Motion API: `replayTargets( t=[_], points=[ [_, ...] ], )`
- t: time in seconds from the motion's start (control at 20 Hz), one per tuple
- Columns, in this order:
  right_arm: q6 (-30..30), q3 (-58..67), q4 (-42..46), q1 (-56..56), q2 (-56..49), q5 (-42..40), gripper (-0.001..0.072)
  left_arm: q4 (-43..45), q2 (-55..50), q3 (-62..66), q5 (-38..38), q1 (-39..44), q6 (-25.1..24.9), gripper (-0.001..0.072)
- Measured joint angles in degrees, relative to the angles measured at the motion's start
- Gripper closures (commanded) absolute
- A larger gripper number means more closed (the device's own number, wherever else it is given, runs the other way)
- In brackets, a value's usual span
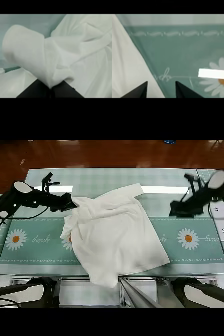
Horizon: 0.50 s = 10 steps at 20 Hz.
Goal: Fold the shirts.
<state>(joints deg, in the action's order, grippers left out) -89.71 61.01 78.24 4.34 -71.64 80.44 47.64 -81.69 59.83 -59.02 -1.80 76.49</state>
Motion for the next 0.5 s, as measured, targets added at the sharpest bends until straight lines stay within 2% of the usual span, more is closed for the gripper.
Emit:
replayTargets(
  t=[0.2, 0.5],
  points=[
    [4.1, -16.5, -4.3, 6.1, 7.5, 1.6, 0.0306, -0.1, -0.1, 0.0, -0.9, 0.0, -0.3, 0.0679],
    [9.5, -26.6, -8.2, 12.2, 9.0, 3.5, 0.0306, -0.1, -0.2, -0.2, -1.4, 0.0, -0.4, 0.0679]
  ],
)
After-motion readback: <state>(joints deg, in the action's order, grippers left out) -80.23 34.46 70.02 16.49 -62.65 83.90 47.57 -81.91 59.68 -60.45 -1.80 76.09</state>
